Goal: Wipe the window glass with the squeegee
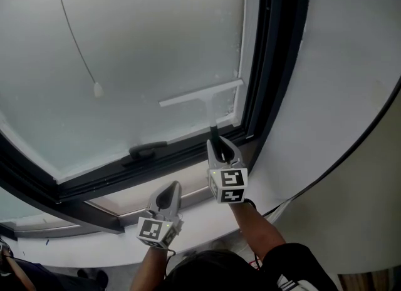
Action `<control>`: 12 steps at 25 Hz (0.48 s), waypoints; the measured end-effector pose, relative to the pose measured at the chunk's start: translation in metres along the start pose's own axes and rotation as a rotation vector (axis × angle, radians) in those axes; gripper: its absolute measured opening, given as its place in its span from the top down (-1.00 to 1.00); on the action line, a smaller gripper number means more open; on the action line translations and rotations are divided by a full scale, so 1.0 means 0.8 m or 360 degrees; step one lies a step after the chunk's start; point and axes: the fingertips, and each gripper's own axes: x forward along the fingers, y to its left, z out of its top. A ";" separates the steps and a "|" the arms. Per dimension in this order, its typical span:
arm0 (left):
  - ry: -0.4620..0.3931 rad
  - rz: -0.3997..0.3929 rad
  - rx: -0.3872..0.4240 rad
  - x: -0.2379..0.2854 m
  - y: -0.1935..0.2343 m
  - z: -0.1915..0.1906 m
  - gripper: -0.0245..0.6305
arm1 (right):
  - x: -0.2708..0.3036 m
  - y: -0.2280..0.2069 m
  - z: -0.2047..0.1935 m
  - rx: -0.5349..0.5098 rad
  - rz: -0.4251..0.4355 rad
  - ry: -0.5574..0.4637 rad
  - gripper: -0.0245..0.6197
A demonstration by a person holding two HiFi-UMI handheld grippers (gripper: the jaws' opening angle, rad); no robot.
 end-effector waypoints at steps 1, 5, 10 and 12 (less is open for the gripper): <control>0.0001 -0.0005 -0.0001 0.001 0.000 -0.001 0.93 | -0.001 0.000 -0.002 0.0001 -0.0001 0.0005 0.63; 0.0020 -0.0016 -0.0016 0.003 -0.001 -0.010 0.93 | -0.006 0.001 -0.014 0.0013 -0.0001 0.0041 0.63; 0.0039 -0.0005 -0.0035 0.005 0.002 -0.020 0.93 | -0.009 -0.002 -0.029 0.0015 -0.0011 0.0080 0.63; 0.0039 -0.0009 -0.0040 0.006 0.001 -0.021 0.93 | -0.010 -0.003 -0.034 0.0020 -0.0019 0.0092 0.63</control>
